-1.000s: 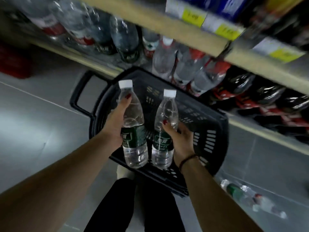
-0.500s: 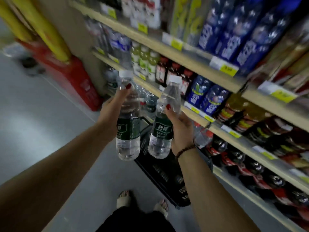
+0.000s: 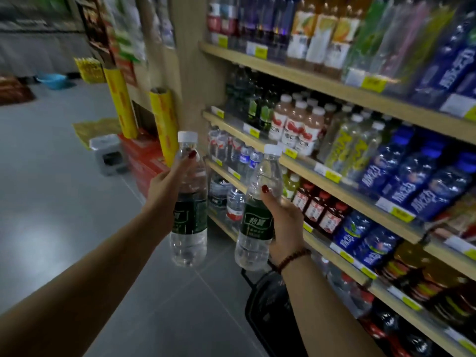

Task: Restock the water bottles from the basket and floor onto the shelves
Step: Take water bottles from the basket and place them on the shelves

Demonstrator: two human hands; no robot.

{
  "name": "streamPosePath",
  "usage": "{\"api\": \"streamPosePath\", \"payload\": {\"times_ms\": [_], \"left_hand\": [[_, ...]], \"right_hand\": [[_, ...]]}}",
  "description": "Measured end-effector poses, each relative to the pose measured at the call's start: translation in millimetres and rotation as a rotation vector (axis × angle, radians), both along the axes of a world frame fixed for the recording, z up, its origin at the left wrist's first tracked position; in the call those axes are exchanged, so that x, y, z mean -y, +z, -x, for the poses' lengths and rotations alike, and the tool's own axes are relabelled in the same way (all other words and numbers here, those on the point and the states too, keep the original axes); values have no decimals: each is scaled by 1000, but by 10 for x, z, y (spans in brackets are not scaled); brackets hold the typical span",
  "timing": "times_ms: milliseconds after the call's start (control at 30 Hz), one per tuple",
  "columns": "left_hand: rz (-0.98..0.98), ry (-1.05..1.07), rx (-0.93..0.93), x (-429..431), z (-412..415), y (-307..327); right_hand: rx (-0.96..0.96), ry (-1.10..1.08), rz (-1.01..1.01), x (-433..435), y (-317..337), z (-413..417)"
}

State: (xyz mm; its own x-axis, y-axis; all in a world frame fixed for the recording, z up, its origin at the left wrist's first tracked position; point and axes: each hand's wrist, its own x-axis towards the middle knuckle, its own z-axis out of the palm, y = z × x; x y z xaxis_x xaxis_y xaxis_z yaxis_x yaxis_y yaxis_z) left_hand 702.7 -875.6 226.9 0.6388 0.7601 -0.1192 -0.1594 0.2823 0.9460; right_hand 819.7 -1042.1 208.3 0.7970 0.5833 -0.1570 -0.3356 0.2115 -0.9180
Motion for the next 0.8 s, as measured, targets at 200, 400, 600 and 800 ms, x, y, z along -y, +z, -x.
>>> {"api": "streamPosePath", "payload": {"times_ms": [200, 400, 600, 800], "left_hand": [[-18, 136, -2, -620, 396, 168], [-3, 138, 19, -1064, 345, 237], [32, 107, 37, -1463, 1, 279], [-35, 129, -20, -2030, -567, 363]], "right_hand": [[36, 13, -1, -738, 206, 343], [43, 25, -1, -1248, 322, 281], [42, 17, -25, -1740, 296, -104], [62, 54, -16, -2332, 316, -708]]}}
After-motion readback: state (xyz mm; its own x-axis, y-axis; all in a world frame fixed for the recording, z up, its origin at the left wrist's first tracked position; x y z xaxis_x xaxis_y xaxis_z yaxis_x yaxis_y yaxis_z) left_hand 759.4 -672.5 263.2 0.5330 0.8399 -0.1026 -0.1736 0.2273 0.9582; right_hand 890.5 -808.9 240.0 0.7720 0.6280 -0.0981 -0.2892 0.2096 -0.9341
